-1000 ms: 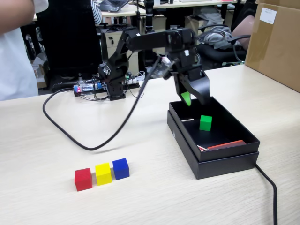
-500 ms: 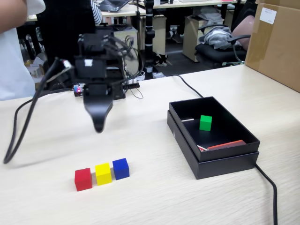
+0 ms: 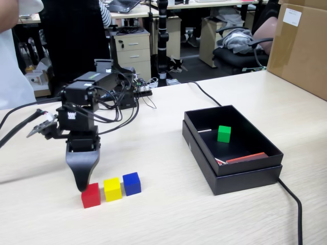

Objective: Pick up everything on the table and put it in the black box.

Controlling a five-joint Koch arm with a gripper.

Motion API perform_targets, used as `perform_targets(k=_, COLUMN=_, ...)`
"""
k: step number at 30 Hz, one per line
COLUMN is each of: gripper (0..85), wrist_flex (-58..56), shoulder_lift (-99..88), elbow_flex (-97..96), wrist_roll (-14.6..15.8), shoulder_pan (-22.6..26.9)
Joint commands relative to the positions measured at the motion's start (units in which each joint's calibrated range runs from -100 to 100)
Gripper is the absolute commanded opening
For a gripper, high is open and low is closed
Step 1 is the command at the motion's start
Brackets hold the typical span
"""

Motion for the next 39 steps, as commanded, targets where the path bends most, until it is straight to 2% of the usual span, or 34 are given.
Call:
perform_targets(k=1, gripper=45.3, wrist_flex=4.9, shoulder_lift=0.2, elbow_flex=5.0, wrist_roll=-0.6, shoulder_pan=0.1)
perform_targets(k=10, gripper=44.3, wrist_flex=6.0, shoulder_lift=3.3, elbow_flex=6.7, wrist_roll=-0.8, shoulder_pan=1.4)
perform_targets(k=13, gripper=36.6, wrist_flex=6.0, shoulder_lift=3.7, elbow_flex=6.5, wrist_roll=-0.8, shoulder_pan=1.5)
perform_targets(k=14, gripper=30.7, wrist_flex=6.0, shoulder_lift=4.0, elbow_flex=6.5, wrist_roll=-0.7, shoulder_pan=1.5)
perform_targets(k=25, gripper=29.4, wrist_flex=5.1, shoulder_lift=4.0, elbow_flex=5.9, wrist_roll=-0.7, shoulder_pan=0.5)
perform_targets(k=26, gripper=16.1, wrist_flex=4.9, shoulder_lift=3.4, elbow_flex=5.9, wrist_roll=-0.3, shoulder_pan=0.3)
perform_targets(k=27, gripper=10.5, wrist_flex=4.9, shoulder_lift=3.0, elbow_flex=5.9, wrist_roll=-0.1, shoulder_pan=0.1)
perform_targets(k=28, gripper=7.2, wrist_flex=4.9, shoulder_lift=2.6, elbow_flex=5.8, wrist_roll=0.0, shoulder_pan=0.0)
perform_targets(k=31, gripper=6.8, wrist_flex=3.1, shoulder_lift=-0.4, elbow_flex=5.4, wrist_roll=0.0, shoulder_pan=-0.7)
perform_targets(k=33, gripper=6.8, wrist_flex=0.9, shoulder_lift=-6.9, elbow_flex=3.4, wrist_roll=0.6, shoulder_pan=-1.1)
perform_targets(k=36, gripper=6.8, wrist_flex=0.4, shoulder_lift=-27.1, elbow_flex=-9.5, wrist_roll=1.4, shoulder_pan=-1.1)
perform_targets(k=39, gripper=6.8, wrist_flex=0.4, shoulder_lift=-50.2, elbow_flex=-25.1, wrist_roll=2.5, shoulder_pan=1.4)
